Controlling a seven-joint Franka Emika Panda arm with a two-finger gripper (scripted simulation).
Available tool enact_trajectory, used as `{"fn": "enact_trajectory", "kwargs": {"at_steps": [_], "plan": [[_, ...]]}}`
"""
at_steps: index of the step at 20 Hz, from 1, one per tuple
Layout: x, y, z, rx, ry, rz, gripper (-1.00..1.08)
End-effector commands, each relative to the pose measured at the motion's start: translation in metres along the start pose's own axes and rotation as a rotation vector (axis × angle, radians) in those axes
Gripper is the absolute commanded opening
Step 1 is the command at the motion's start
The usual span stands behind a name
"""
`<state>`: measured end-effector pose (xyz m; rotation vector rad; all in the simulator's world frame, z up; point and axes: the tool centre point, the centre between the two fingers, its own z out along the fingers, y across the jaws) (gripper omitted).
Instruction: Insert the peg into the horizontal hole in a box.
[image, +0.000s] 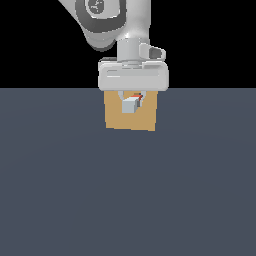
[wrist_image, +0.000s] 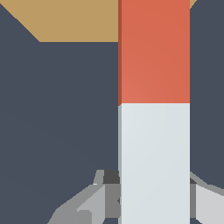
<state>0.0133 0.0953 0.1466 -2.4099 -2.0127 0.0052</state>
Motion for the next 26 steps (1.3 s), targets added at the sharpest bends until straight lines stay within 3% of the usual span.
{"fn": "enact_trajectory", "kwargs": {"at_steps": [1,10,21,26], "plan": [[0.001,0.002,-0.003,-0.006,0.003,-0.001,-1.00],[0.011,0.001,-0.001,-0.003,0.002,-0.001,-1.00],[0.095,0.000,-0.002,-0.004,0.003,0.000,-1.00],[0.120,0.000,-0.003,-0.005,0.003,0.000,-1.00]]}}
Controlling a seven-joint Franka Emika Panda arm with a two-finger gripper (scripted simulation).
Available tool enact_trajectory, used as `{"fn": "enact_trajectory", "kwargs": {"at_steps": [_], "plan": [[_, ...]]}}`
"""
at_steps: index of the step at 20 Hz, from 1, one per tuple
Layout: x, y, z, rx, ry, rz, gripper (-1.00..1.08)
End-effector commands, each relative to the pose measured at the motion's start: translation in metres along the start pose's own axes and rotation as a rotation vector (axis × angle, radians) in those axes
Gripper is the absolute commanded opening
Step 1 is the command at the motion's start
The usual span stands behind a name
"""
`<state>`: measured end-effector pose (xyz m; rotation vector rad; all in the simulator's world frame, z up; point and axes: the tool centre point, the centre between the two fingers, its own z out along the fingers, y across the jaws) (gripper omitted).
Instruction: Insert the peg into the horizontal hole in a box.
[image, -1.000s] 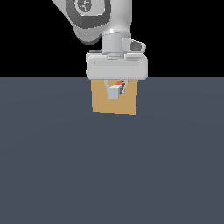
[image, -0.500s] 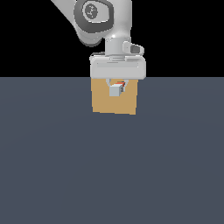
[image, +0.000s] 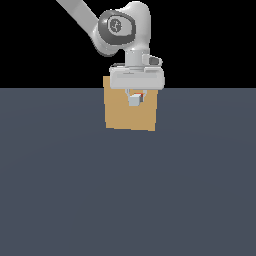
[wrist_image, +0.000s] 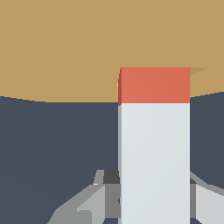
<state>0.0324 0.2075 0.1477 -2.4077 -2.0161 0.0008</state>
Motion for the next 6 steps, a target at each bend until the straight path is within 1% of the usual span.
{"fn": "enact_trajectory", "kwargs": {"at_steps": [1,6], "plan": [[0.0094,0.0016,-0.0019,-0.003,0.001,0.002,-1.00],[0.0157,0.0022,-0.0019,-0.003,0.001,0.002,-1.00]]}}
